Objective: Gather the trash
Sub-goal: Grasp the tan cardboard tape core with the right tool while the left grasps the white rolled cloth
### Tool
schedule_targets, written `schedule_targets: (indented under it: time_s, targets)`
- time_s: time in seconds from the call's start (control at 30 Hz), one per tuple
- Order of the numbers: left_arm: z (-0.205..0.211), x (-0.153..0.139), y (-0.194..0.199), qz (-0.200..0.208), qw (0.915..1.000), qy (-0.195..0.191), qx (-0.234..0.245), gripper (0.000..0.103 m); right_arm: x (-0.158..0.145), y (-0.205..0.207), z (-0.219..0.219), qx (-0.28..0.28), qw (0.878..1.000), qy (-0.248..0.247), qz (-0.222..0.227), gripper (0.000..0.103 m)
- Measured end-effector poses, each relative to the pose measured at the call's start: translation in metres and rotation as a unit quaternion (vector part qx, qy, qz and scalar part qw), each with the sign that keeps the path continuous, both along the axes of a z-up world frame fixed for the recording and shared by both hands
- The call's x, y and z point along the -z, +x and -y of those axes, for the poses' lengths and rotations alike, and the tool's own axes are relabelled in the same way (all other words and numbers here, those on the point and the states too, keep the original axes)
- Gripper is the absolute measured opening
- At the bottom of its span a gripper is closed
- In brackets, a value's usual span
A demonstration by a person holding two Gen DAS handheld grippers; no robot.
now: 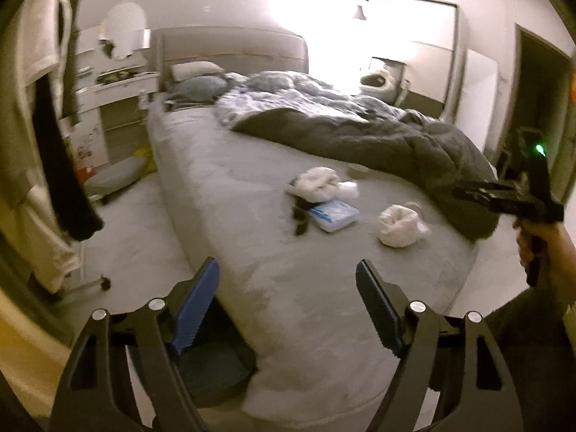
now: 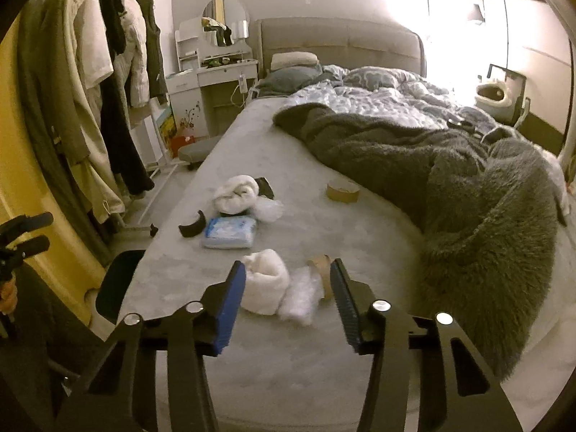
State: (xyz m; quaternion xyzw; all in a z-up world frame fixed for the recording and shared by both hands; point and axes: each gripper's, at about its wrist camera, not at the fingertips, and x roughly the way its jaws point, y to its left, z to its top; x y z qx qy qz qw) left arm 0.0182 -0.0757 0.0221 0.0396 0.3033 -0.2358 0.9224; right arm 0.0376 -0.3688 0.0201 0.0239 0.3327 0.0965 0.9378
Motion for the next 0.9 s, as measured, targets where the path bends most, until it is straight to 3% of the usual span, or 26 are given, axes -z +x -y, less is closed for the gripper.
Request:
schedule_targets:
  time_s: [0.1,0.37,0.57,0.9]
  targets:
    - [0.021,0.011,0.007,-0.011,0.9995,0.002,0.031,0.080,0.012,0.009,0.010,-0.014,1.000,0.002,-0.012,0.043]
    - [0.074,0.039,0.018,-0.025,0.9921,0.031,0.119,0.076,0.037,0.028,0.038,-0.036,0.997,0.047,-0.042,0.043]
    - [0.098,0.056,0.035,-0.040,0.9868,0.040,0.151,0.076,0.042,0.048,0.044,-0.061,0.995,0.067,-0.052,0.043]
    - [0.139,0.074,0.066,-0.060,0.9791,0.018,0.193,0.076,0.066,0.071,0.052,-0.086,0.989,0.083,-0.086,0.043]
